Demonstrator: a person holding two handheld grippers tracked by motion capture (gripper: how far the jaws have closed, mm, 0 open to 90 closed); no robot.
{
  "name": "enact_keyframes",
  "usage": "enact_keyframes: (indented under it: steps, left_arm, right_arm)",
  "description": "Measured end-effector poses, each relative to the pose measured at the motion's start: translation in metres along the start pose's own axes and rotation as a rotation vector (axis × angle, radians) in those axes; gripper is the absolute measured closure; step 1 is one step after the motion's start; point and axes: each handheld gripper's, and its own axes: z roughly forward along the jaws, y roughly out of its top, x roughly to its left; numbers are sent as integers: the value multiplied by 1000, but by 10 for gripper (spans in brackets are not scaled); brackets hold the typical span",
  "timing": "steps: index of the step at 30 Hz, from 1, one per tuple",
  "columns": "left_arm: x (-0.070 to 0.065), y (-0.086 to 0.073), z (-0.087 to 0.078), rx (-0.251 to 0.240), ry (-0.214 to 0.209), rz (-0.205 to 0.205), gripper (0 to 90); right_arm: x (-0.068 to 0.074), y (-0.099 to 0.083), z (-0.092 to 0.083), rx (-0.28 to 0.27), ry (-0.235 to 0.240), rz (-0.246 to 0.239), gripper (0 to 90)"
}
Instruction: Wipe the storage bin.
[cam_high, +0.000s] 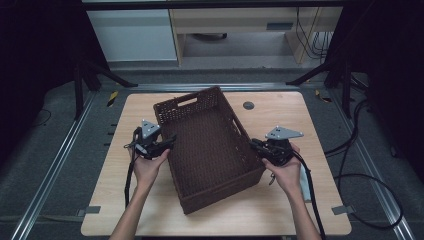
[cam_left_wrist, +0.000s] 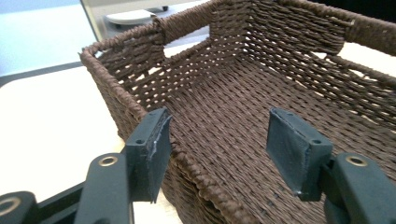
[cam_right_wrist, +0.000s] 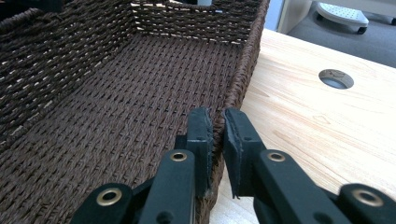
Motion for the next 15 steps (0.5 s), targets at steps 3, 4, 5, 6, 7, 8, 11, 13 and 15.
enact_keyframes:
  steps: [3,4,5,6,7,8,11,13,15]
  left_arm:
    - [-3,-6,-10,1,-19,35,371]
    - [-3,-6,-10,1,-19,35,366]
    - [-4,-9,-14,2,-18,51,365]
    - [-4,-10,-17,1,-21,55,362]
    - [-4,-11,-19,-1,-26,55,358]
    - [-4,-13,-21,-3,-29,56,356]
    - [-4,-16,-25,-1,-33,57,352]
    - [-4,-18,-24,4,-29,53,351]
    - [-4,-21,-21,16,-33,47,354]
  right_arm:
    - [2,-2,-3,0,10,10,819]
    - [2,-2,-3,0,10,10,819]
    - [7,-2,-6,10,22,15,816]
    - [8,-3,-7,13,27,13,814]
    - [11,-3,-9,17,33,11,812]
    - [14,-3,-10,23,37,7,808]
    - [18,0,-14,42,38,4,803]
    - [18,3,-15,16,36,22,740]
    - [17,6,-14,-9,17,18,699]
